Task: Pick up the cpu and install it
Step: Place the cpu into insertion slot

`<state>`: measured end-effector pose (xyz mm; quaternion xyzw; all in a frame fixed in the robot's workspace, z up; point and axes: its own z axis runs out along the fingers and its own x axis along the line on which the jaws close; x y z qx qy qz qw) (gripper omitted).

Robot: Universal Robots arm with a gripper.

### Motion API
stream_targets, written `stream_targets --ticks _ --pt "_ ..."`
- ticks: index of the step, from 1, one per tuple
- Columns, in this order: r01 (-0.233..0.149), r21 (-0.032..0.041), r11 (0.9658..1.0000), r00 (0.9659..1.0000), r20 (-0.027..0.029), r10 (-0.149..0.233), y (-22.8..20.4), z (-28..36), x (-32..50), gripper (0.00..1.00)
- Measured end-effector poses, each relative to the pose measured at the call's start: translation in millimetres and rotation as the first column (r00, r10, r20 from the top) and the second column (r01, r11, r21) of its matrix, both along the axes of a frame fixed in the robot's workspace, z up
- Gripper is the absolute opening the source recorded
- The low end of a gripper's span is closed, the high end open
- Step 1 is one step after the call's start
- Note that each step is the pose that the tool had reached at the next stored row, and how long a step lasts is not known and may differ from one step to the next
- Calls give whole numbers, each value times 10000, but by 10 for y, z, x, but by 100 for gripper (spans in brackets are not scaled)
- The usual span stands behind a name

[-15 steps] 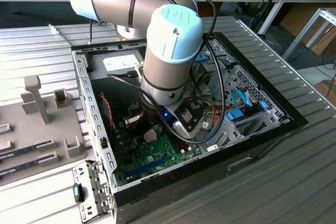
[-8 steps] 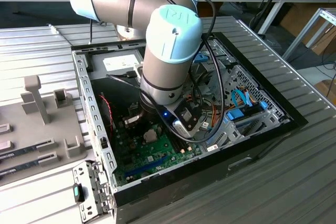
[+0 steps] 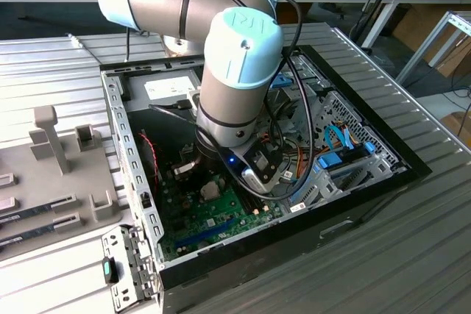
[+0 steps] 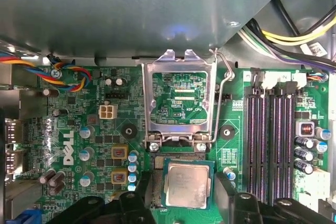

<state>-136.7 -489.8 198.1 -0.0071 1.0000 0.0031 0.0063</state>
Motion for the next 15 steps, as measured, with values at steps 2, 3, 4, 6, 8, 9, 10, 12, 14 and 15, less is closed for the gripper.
stream_targets --ticks 2,3,4,6,8,9,10,12,14,15 --pt "-1 -2 10000 10000 0 1 0 0 0 52" --pt "-1 0 10000 10000 1 1 0 -1 0 49" --pt "0 1 10000 10000 2 0 0 -1 0 49" --pt "0 1 10000 10000 1 0 0 -2 0 49" --pt "0 1 10000 10000 1 0 0 -2 0 49" --pt "0 0 10000 10000 1 0 0 -2 0 49" --pt "0 1 10000 10000 1 0 0 -3 0 49" --pt "0 11 10000 10000 7 0 1 12 1 49" --pt "1 4 10000 10000 3 -1 1 43 0 49" --pt "0 2 10000 10000 2 0 0 61 0 49"
